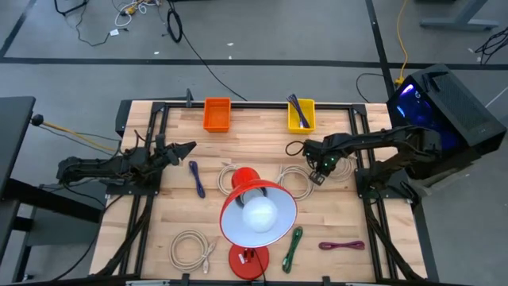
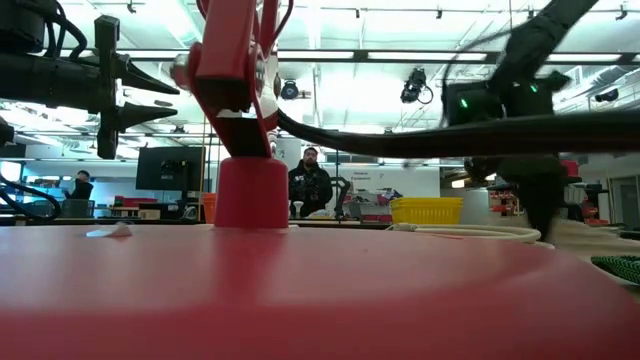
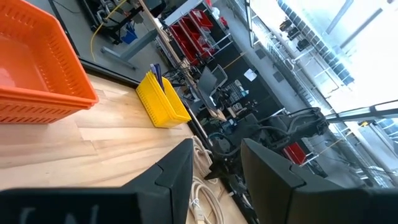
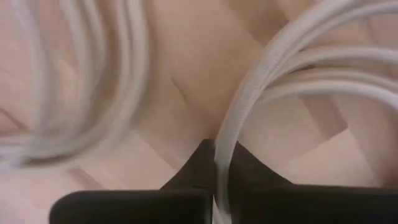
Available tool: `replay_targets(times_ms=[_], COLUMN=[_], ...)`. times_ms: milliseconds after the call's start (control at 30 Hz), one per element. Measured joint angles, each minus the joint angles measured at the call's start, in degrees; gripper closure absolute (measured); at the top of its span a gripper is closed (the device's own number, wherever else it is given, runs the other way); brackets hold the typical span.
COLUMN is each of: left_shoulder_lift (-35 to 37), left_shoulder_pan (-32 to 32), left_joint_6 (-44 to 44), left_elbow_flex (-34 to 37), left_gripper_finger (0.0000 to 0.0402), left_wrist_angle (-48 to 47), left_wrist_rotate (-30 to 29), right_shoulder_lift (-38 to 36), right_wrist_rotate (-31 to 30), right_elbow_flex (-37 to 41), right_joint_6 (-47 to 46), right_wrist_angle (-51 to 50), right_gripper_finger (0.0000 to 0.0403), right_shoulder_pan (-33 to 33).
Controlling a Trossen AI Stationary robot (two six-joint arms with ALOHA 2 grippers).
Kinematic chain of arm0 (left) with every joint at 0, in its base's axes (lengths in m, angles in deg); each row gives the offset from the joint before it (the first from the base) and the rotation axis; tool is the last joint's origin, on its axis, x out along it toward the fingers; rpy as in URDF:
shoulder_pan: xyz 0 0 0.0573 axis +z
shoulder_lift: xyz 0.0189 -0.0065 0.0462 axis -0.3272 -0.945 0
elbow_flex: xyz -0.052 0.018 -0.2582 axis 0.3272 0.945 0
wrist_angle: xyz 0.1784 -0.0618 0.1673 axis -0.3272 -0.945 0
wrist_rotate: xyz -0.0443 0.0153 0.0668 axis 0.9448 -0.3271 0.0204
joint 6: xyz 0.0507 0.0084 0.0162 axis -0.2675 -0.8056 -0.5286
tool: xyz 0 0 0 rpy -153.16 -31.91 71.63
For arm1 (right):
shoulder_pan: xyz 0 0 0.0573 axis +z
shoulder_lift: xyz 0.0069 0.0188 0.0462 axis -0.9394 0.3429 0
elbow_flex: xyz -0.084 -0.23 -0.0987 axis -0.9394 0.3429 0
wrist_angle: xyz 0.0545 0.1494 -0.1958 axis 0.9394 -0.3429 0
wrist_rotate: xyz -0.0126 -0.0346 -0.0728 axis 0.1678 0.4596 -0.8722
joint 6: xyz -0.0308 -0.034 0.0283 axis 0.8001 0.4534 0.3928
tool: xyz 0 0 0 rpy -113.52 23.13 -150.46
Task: Pick & Place USB Port
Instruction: Put the brown HDMI cable into the orange bin
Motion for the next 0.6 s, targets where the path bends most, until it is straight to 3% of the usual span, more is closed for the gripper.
replay_targets(times_ms=[200,433,600], left_shoulder_lift=[0.0,0.0,-0.1], left_shoulder_pan=[0.0,0.0,0.0], left_joint_6=[0.1,4.9,4.5], left_elbow_flex=[0.0,0.0,0.0], left_gripper_finger=[0.0259,0.0259,0.0259], left_wrist_angle=[0.2,0.8,8.8], left_wrist_rotate=[0.8,0.9,2.3], right_shoulder_lift=[-4.0,-6.5,-4.2], right_wrist_rotate=[-3.7,-6.3,-5.7], right_elbow_flex=[-13.5,-32.9,-39.8], right_joint_6=[2.8,5.9,7.7], right_wrist_angle=[-3.3,-0.1,4.5], right_gripper_finger=[0.0392,0.0392,0.0392], right_shoulder_pan=[0.2,0.5,2.0])
